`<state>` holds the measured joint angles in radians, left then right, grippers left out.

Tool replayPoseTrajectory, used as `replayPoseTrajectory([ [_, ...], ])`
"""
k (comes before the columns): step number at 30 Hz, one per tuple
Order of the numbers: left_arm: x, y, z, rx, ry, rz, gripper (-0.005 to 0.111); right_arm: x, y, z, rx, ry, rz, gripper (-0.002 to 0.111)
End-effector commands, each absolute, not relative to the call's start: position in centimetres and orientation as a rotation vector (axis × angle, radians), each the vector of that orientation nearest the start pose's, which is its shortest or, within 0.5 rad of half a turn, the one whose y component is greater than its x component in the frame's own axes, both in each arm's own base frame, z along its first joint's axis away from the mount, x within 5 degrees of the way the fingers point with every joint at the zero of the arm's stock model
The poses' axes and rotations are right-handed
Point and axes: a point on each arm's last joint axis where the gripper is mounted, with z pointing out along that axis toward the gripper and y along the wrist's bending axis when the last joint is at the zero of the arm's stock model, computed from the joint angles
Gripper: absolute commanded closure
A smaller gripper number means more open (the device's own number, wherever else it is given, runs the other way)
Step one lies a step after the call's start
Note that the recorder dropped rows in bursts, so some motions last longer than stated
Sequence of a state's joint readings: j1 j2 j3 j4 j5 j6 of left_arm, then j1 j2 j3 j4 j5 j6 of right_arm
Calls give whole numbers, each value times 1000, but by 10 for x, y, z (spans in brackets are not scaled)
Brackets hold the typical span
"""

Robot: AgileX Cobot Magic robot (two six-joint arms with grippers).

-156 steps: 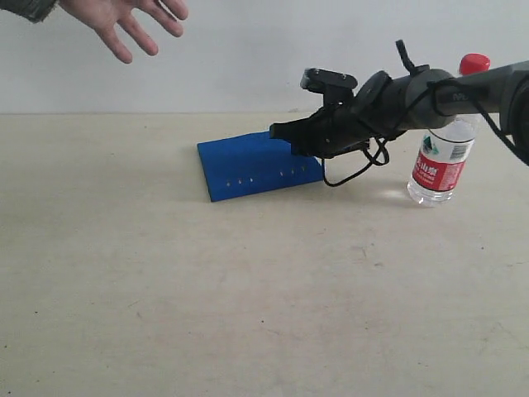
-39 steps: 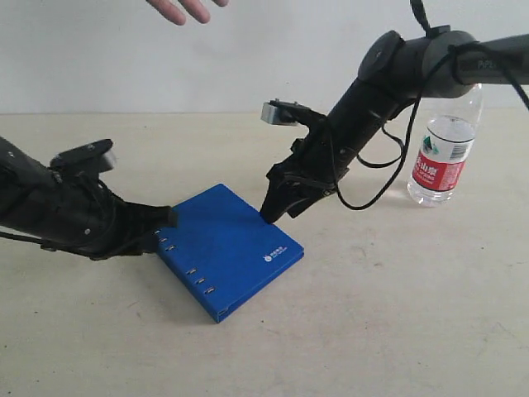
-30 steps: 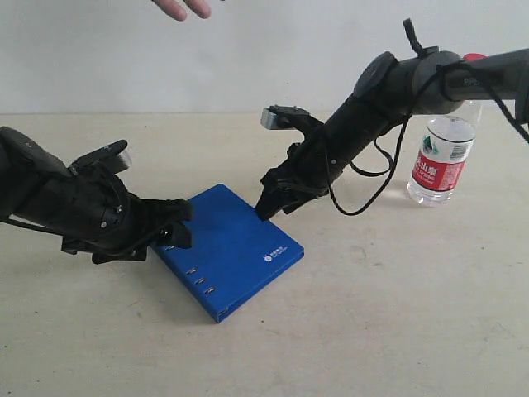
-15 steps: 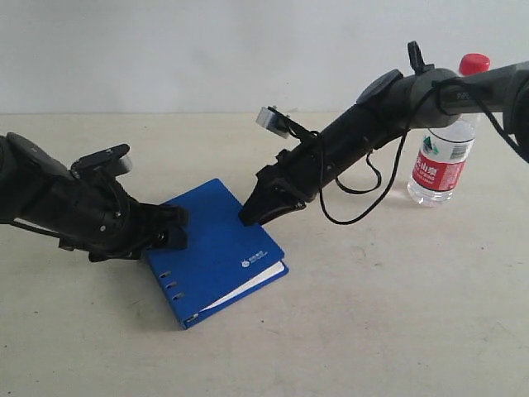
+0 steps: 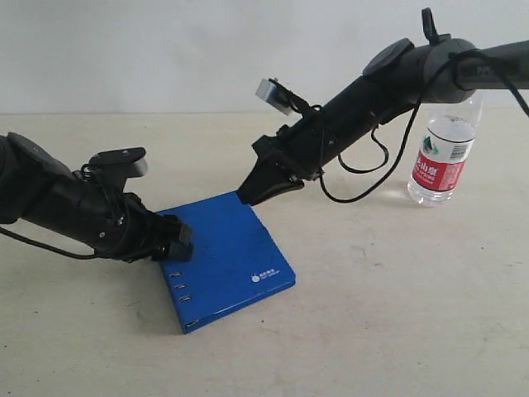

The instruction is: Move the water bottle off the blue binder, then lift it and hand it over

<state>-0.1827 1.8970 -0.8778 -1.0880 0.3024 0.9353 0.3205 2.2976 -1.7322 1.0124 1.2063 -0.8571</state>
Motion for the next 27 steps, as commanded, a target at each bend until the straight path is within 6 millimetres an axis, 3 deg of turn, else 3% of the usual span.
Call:
replayPoseTrajectory([
  [1,328,-84,110,203,2629,-375,41,407,220,176,-875,2517,1405,91],
  [9,334,-87,115,-80,2585,-483,41,399,222,166,-1031,2544,1298,60],
  [13,335,-90,117,-216,2571,-580,41,406,213,150,-928,2707,1083,44],
  [20,337,-85,116,-332,2552,-529,44,406,210,123,-909,2807,1068,45],
  [27,334,-91,116,-263,2576,-612,45,402,213,106,-921,2819,1191,46],
])
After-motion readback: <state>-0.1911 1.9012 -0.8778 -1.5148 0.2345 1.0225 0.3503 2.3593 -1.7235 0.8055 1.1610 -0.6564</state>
